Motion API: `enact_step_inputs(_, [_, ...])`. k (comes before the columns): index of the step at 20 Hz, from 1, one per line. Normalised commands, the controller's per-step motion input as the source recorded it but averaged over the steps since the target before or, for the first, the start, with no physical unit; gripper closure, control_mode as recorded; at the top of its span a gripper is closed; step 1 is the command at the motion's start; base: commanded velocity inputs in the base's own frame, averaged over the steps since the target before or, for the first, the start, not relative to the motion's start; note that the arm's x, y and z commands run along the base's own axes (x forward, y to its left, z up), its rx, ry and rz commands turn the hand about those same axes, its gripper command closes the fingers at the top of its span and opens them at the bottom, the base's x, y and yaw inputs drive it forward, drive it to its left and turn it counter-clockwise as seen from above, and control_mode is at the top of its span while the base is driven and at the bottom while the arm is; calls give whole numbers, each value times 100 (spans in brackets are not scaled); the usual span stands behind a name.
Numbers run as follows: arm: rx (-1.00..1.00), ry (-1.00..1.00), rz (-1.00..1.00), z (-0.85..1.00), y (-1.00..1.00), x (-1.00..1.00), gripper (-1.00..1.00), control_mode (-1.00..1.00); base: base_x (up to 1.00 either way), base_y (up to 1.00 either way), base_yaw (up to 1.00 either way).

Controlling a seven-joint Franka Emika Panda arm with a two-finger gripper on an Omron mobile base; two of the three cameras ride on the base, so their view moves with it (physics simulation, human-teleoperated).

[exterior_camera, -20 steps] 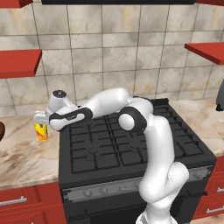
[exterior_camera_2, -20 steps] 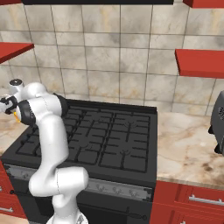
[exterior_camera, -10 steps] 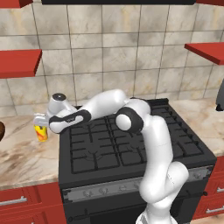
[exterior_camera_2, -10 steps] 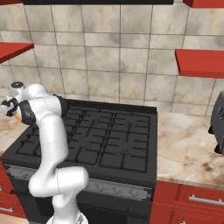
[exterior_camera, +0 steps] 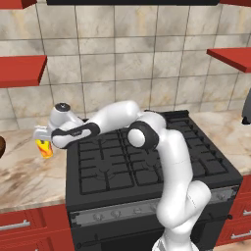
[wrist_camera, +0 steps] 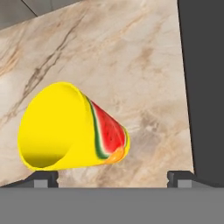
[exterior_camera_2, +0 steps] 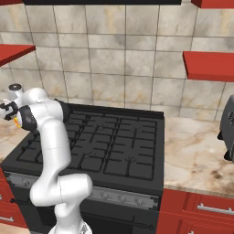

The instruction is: Pick the cup and bowl from the counter and place them on the counter next to the sink.

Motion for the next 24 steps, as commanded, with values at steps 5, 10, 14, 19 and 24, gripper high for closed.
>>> enact_step_inputs(5, [0,0,0,6,15,0,-100,-100,0,0,0])
enact_step_inputs(10, [0,0,-2,0,8,0,-100,-100,0,0,0])
enact_step_inputs(14, [0,0,-2,4,1,0,-100,-100,0,0,0])
enact_step_inputs(19, [0,0,-4,11,0,-5,-100,-100,0,0,0])
enact_step_inputs(24, [2,0,-5,15,-1,0,-100,-100,0,0,0])
